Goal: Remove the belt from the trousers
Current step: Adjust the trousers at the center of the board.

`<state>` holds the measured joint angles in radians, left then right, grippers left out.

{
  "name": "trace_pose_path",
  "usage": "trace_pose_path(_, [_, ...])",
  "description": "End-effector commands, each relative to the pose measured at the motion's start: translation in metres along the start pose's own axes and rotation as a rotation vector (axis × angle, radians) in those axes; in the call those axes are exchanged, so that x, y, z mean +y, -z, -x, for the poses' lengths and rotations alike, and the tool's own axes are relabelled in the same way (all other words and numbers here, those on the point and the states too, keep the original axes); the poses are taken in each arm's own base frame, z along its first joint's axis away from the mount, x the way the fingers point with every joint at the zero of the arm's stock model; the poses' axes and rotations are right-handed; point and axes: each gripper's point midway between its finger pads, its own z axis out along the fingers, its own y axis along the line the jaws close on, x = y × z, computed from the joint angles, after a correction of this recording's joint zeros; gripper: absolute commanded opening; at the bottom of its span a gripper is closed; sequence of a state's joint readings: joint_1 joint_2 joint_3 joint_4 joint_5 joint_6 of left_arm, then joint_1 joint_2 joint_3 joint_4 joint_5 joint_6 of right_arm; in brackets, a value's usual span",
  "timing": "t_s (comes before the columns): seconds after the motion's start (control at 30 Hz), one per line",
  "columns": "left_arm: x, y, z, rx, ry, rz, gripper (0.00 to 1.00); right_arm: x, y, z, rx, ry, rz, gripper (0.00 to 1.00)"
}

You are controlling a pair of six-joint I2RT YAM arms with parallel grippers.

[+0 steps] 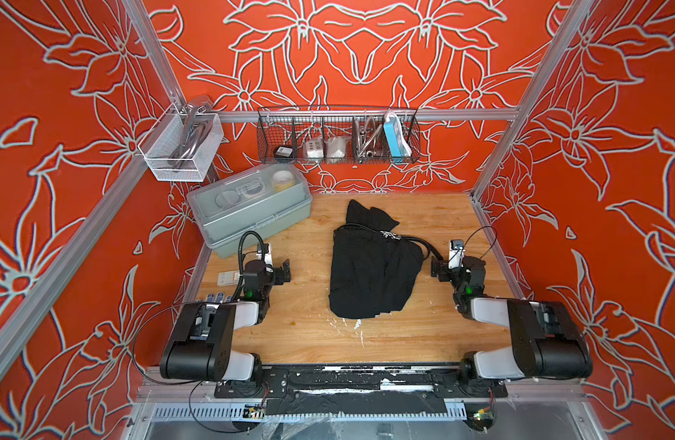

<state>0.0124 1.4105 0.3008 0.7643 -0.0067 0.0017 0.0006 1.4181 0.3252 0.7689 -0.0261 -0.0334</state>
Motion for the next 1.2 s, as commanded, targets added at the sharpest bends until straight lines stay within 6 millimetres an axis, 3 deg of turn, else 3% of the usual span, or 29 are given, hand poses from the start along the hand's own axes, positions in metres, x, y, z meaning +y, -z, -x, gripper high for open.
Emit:
trace_pose_path(0.0, [0.002,-0.001,0.007,-0.019,-0.008,0.008,0.99,-0.001,0.000,0.007,-0.016,-0.013,-0.011,1.00])
trace_pose_path(0.67, [0.002,-0.001,0.008,-0.018,-0.003,0.002,0.98,0.000,0.001,0.008,-0.017,-0.011,-0.010,1.00])
trace_pose_path(0.73, [0.000,-0.001,0.014,-0.029,-0.006,-0.007,0.90,-0.004,0.001,0.015,-0.010,-0.016,-0.029,1.00])
trace_pose_path(0.8, [-0.016,0.003,0.034,0.080,-0.032,-0.084,0.78,-0.010,0.006,0.029,0.095,0.009,-0.041,0.95])
trace_pose_path(0.9, [-0.020,0.017,0.084,0.208,0.138,-0.069,0.79,-0.026,0.023,0.055,0.211,0.105,-0.144,0.94])
trace_pose_path(0.97, [-0.031,0.028,0.110,0.262,0.307,-0.103,0.79,-0.027,0.034,0.078,0.217,0.142,-0.163,1.00])
trace_pose_path(1.07, [-0.081,0.039,0.136,0.328,0.572,-0.339,0.70,-0.006,0.049,0.108,0.218,0.246,-0.101,1.00])
trace_pose_path(1.17, [-0.124,0.041,0.133,0.465,0.943,-0.499,0.67,0.029,0.051,0.119,0.234,0.336,0.044,1.00])
